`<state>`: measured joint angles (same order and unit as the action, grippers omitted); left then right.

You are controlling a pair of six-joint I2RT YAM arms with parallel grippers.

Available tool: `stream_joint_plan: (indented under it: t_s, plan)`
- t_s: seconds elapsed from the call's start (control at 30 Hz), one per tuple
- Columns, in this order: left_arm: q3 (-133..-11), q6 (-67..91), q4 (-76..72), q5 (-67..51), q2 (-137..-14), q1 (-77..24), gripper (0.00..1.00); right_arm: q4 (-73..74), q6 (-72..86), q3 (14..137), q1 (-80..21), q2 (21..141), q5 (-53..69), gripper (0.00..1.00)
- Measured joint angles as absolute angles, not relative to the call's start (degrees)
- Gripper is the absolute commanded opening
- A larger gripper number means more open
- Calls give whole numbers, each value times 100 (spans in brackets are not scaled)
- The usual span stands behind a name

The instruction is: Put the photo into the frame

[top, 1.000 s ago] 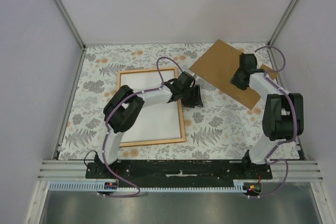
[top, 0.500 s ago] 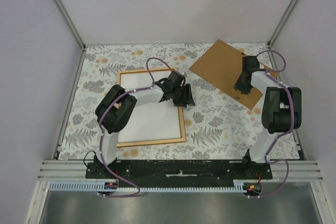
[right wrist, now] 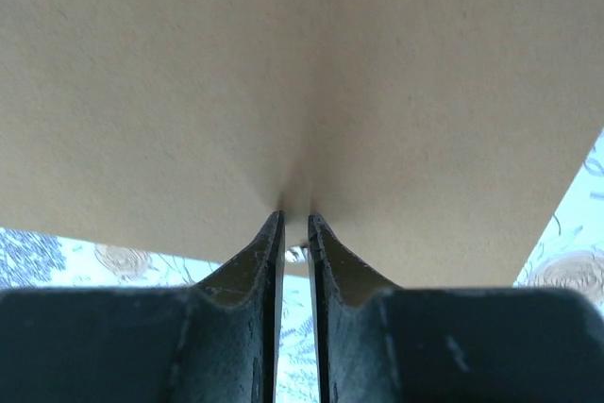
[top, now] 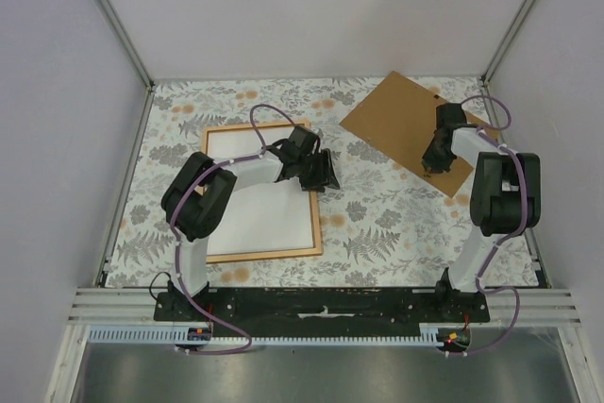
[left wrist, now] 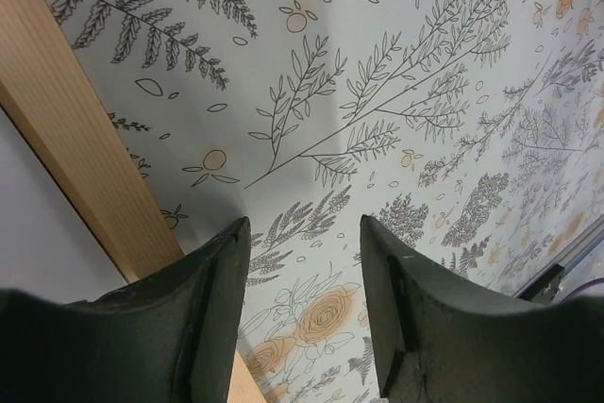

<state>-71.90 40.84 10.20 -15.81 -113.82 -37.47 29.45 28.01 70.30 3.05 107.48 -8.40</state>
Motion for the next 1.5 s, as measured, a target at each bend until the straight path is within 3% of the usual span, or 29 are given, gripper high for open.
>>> stream_joint_plan:
  t_s: [0.43, 0.83, 0.97, 1.07, 1.23, 1.5]
  plan:
    - [-7181, 4062, 1055, -1704, -11371, -3634, 57, 2923, 3033, 5774, -80, 9738, -449, 18]
    - [-7081, 4064, 1055, -1704, -11279, -3573, 57, 2993, 4056, 5596, -2550, 9601, -8, 15]
    - [-7022, 4066, 1057, -1702, -11222, -3487, 58, 3256, 4283, 5730, -3002, 9614, 178, 27]
    - [-7022, 4066, 1059, -1704, -11222, -3446, 58, 3465, 4213, 5857, -2810, 9498, 43, 41]
    - [-7024, 4069, 1059, -1697, -11222, -3465, 61, 3629, 3693, 5972, -1643, 8833, -499, 64]
    - [-7216, 4154, 1079, -1704, -11365, -3704, 64, 3632, 2851, 6676, 86, 9321, -965, 77]
